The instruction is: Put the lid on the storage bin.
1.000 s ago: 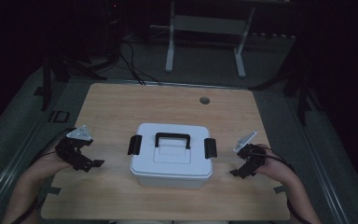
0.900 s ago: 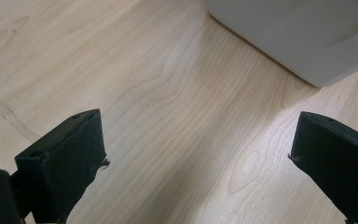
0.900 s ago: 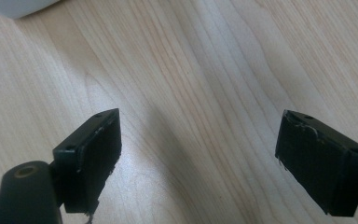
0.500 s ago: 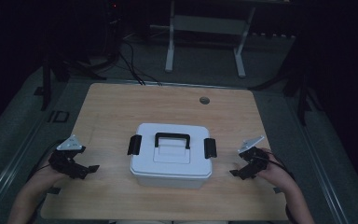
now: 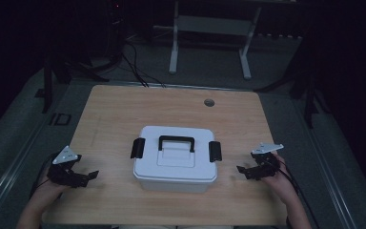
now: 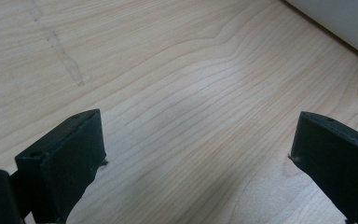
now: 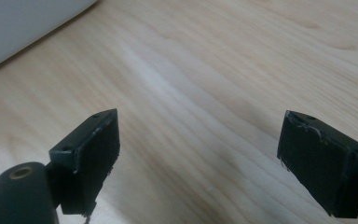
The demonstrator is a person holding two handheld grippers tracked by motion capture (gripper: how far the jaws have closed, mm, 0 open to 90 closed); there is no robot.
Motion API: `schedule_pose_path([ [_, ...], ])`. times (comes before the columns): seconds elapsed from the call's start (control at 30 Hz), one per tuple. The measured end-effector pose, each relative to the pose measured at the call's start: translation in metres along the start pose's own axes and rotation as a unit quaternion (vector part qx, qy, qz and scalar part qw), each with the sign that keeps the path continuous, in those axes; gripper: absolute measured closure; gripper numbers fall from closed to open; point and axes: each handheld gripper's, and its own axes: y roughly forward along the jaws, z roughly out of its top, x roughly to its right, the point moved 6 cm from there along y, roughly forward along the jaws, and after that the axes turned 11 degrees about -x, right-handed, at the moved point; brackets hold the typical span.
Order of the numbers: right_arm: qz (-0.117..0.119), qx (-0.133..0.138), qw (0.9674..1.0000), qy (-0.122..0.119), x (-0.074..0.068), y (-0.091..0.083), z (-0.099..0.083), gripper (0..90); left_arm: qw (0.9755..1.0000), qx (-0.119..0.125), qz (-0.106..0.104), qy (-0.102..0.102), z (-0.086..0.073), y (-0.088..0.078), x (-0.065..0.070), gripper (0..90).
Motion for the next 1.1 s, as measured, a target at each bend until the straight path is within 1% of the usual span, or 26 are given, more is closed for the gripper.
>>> schedule_pose_path([
  [0.03, -0.008, 0.011, 0.9999, 0.008, 0.002, 0.0, -0.001, 12.6, 0.9999, 0.008, 0.007, -0.006, -0.002, 0.001, 0.0, 2.8],
  [0.07, -0.017, 0.023, 0.9993, 0.023, 0.004, -0.001, -0.002, 12.6, 0.9997, 0.01, 0.018, -0.012, -0.003, 0.001, -0.002, 2.8],
  [0.1, -0.018, 0.031, 0.9988, 0.033, 0.005, -0.001, -0.003, 12.3, 0.9995, 0.014, 0.025, -0.015, -0.004, 0.002, -0.002, 2.8],
  [0.17, -0.033, 0.048, 0.9971, 0.05, 0.008, -0.002, -0.005, 12.2, 0.9987, 0.021, 0.039, -0.025, -0.006, 0.003, -0.004, 2.8],
  [0.2, -0.036, 0.052, 0.9963, 0.058, 0.009, -0.002, -0.006, 12.0, 0.9983, 0.023, 0.045, -0.028, -0.007, 0.004, -0.004, 2.8],
  [0.27, -0.052, 0.06, 0.9942, 0.072, 0.011, -0.001, -0.009, 12.0, 0.9973, 0.03, 0.059, -0.032, -0.008, 0.004, -0.005, 2.8],
  [0.3, -0.056, 0.061, 0.9934, 0.079, 0.011, 0.0, -0.011, 12.0, 0.9965, 0.036, 0.067, -0.035, -0.007, 0.003, -0.005, 2.8],
  [0.33, -0.067, 0.062, 0.9924, 0.083, 0.012, 0.0, -0.013, 12.0, 0.9955, 0.04, 0.076, -0.041, -0.007, 0.003, -0.006, 2.8],
  [0.4, -0.087, 0.068, 0.9892, 0.096, 0.014, 0.001, -0.017, 12.0, 0.9928, 0.061, 0.089, -0.052, -0.007, 0.001, -0.006, 2.8],
  [0.47, -0.107, 0.078, 0.9844, 0.116, 0.016, 0.001, -0.02, 12.0, 0.9905, 0.07, 0.101, -0.062, -0.007, 0.0, -0.008, 2.8],
  [0.53, -0.119, 0.087, 0.9801, 0.133, 0.017, 0.001, -0.023, 11.9, 0.9887, 0.071, 0.113, -0.068, -0.009, -0.001, -0.008, 2.8],
  [0.57, -0.132, 0.092, 0.9772, 0.139, 0.018, 0.0, -0.024, 11.9, 0.9878, 0.073, 0.118, -0.07, -0.01, -0.001, -0.008, 2.8],
  [0.6, -0.141, 0.098, 0.9748, 0.143, 0.019, 0.0, -0.026, 11.9, 0.9874, 0.072, 0.12, -0.073, -0.011, 0.0, -0.008, 2.8],
  [0.63, -0.147, 0.099, 0.9731, 0.147, 0.019, 0.001, -0.027, 11.9, 0.9862, 0.071, 0.129, -0.075, -0.013, 0.0, -0.008, 2.8],
  [0.7, -0.169, 0.101, 0.9684, 0.153, 0.02, 0.0, -0.03, 11.9, 0.9847, 0.074, 0.136, -0.08, -0.014, 0.001, -0.007, 2.6],
  [0.73, -0.175, 0.103, 0.9666, 0.156, 0.02, 0.0, -0.03, 11.9, 0.9827, 0.076, 0.148, -0.081, -0.015, 0.0, -0.007, 2.6],
  [0.77, -0.175, 0.103, 0.9666, 0.156, 0.02, 0.0, -0.03, 11.9, 0.9827, 0.076, 0.148, -0.081, -0.015, 0.0, -0.007, 2.6],
  [0.8, -0.182, 0.106, 0.9641, 0.161, 0.019, 0.0, -0.031, 11.9, 0.9796, 0.078, 0.165, -0.084, -0.016, -0.001, -0.006, 2.6],
  [0.83, -0.199, 0.107, 0.9604, 0.163, 0.018, -0.001, -0.032, 11.9, 0.9769, 0.083, 0.177, -0.086, -0.016, -0.002, -0.006, 2.6],
  [0.87, -0.21, 0.107, 0.9579, 0.164, 0.018, -0.001, -0.033, 11.9, 0.9752, 0.083, 0.184, -0.09, -0.016, -0.003, -0.006, 2.6],
  [0.9, -0.216, 0.106, 0.9569, 0.163, 0.018, -0.001, -0.033, 11.9, 0.9725, 0.085, 0.195, -0.095, -0.016, -0.004, -0.006, 2.5],
  [0.93, -0.217, 0.101, 0.957, 0.164, 0.018, -0.001, -0.034, 11.9, 0.9701, 0.088, 0.202, -0.102, -0.016, -0.005, -0.007, 2.6],
  [0.97, -0.218, 0.102, 0.9564, 0.165, 0.017, 0.0, -0.034, 11.9, 0.9683, 0.087, 0.207, -0.109, -0.017, -0.006, -0.007, 2.5],
  [1.0, -0.22, 0.103, 0.9563, 0.163, 0.017, 0.0, -0.033, 11.9, 0.9658, 0.093, 0.214, -0.114, -0.017, -0.006, -0.007, 2.5],
  [1.07, -0.218, 0.102, 0.957, 0.163, 0.016, 0.001, -0.033, 11.9, 0.9629, 0.097, 0.22, -0.123, -0.018, -0.007, -0.007, 2.5],
  [1.1, -0.216, 0.103, 0.9569, 0.164, 0.016, 0.001, -0.033, 11.9, 0.9606, 0.105, 0.225, -0.125, -0.017, -0.008, -0.006, 2.5],
])
